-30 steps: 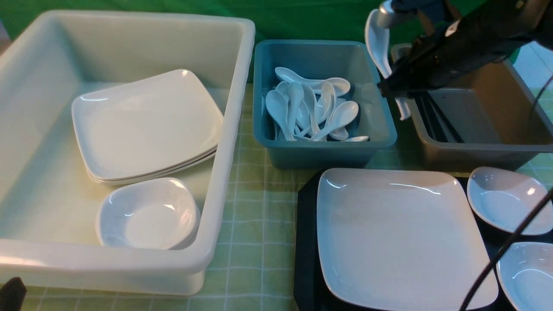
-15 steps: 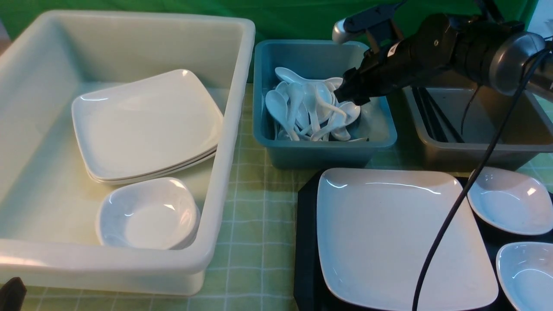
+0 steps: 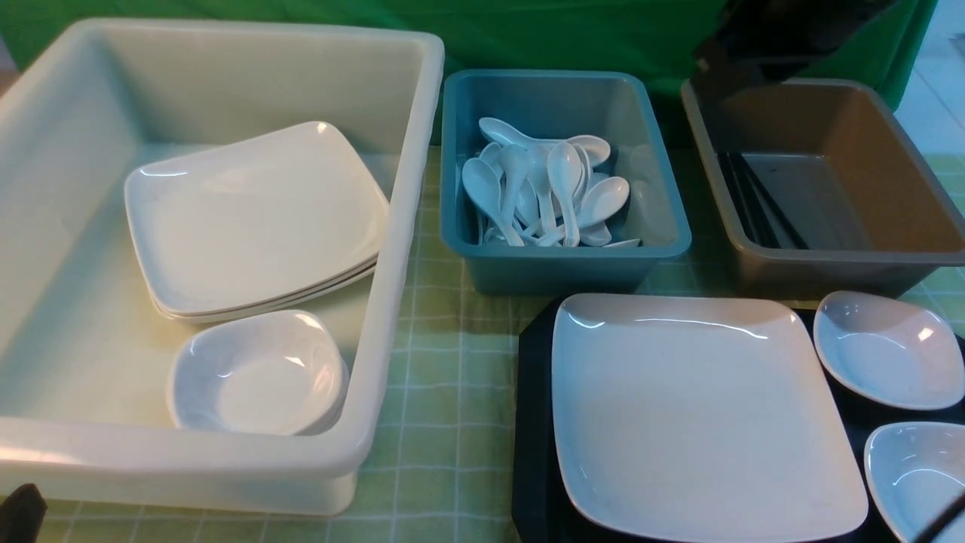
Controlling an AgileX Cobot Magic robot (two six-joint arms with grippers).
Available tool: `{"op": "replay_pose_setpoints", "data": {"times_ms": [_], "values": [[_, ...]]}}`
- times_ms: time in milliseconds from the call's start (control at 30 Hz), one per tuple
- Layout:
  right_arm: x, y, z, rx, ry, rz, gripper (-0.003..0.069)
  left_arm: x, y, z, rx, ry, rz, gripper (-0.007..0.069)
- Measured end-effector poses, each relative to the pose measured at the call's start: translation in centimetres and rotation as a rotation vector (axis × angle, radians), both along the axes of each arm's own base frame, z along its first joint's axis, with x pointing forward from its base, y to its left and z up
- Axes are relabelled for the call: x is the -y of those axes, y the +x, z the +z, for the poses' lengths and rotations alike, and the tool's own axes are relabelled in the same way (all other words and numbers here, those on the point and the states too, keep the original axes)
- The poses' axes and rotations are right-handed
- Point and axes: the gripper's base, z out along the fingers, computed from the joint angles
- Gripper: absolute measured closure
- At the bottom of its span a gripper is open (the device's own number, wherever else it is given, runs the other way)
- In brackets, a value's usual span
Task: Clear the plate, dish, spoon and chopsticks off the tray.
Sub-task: Use the right arm to grab a small plate from the dinner plate
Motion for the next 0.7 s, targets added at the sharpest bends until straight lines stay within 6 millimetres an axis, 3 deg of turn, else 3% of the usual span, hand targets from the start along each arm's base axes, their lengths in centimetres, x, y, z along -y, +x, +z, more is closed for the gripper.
{"op": "replay_pose_setpoints", "data": {"times_ms": [33, 100, 233, 267, 333, 367, 433, 700], "values": [[0.1, -0.2, 0.2, 0.004, 0.001, 0.000, 0.0650, 0.0, 0.0, 0.0, 0.000, 0.000, 0.000, 0.0400], [1.1, -3.1, 2.0, 0.037, 0.019, -0.006, 0.0650, 0.0, 0.0, 0.0, 0.000, 0.000, 0.000, 0.0400], [2.7, -7.6, 3.0, 0.056, 0.027, -0.007, 0.0648, 0.0, 0.0, 0.0, 0.000, 0.000, 0.000, 0.0400], [3.6, -10.0, 2.8, 0.053, 0.025, -0.005, 0.0648, 0.0, 0.0, 0.0, 0.000, 0.000, 0.000, 0.0400], [4.1, -11.2, 2.5, 0.048, 0.023, -0.005, 0.0645, 0.0, 0.0, 0.0, 0.000, 0.000, 0.000, 0.0400], [5.0, -13.7, 1.5, 0.034, 0.018, -0.005, 0.0643, 0.0, 0.0, 0.0, 0.000, 0.000, 0.000, 0.0400], [5.3, -14.7, 0.9, 0.033, 0.016, -0.007, 0.0642, 0.0, 0.0, 0.0, 0.000, 0.000, 0.000, 0.0400], [8.2, -22.1, -2.2, 0.124, 0.043, -0.024, 0.0641, 0.0, 0.0, 0.0, 0.000, 0.000, 0.000, 0.0400]]}}
